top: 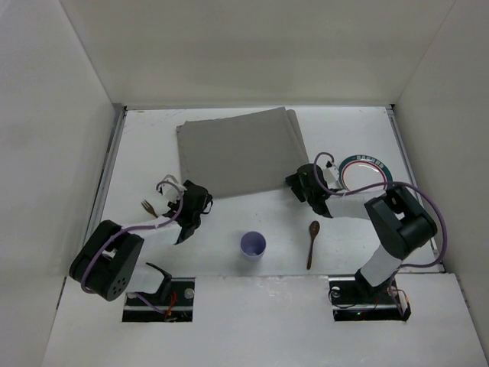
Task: Set the dinner table for one person
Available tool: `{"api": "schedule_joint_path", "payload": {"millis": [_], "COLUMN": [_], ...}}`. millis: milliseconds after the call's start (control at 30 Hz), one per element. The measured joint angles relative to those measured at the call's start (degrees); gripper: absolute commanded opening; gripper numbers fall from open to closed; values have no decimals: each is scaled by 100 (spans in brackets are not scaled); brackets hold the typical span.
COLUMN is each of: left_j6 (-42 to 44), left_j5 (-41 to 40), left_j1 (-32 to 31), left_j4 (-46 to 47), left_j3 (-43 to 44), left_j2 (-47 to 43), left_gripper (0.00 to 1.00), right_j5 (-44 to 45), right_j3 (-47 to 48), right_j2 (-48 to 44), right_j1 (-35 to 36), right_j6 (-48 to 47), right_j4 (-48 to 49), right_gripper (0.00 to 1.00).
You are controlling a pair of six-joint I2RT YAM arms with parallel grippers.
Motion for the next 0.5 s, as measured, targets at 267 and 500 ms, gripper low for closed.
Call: {"api": "schedule_joint_path", "payload": {"millis": [267, 500], "left_j6": [-245, -284], "left_j5": [212, 330], "left_j1": [402, 520], "left_j4": [297, 804], "left_j3": [-107, -109], "left_j2": [15, 352], "left_gripper": [54, 33], "right_j5": [-61, -50], "right_j3": [181, -197], "right_j2": [302, -131], "right_j1": [-118, -57], "right_j6": [527, 568], "right_j4": [-57, -50], "right_gripper": [18, 13]}}
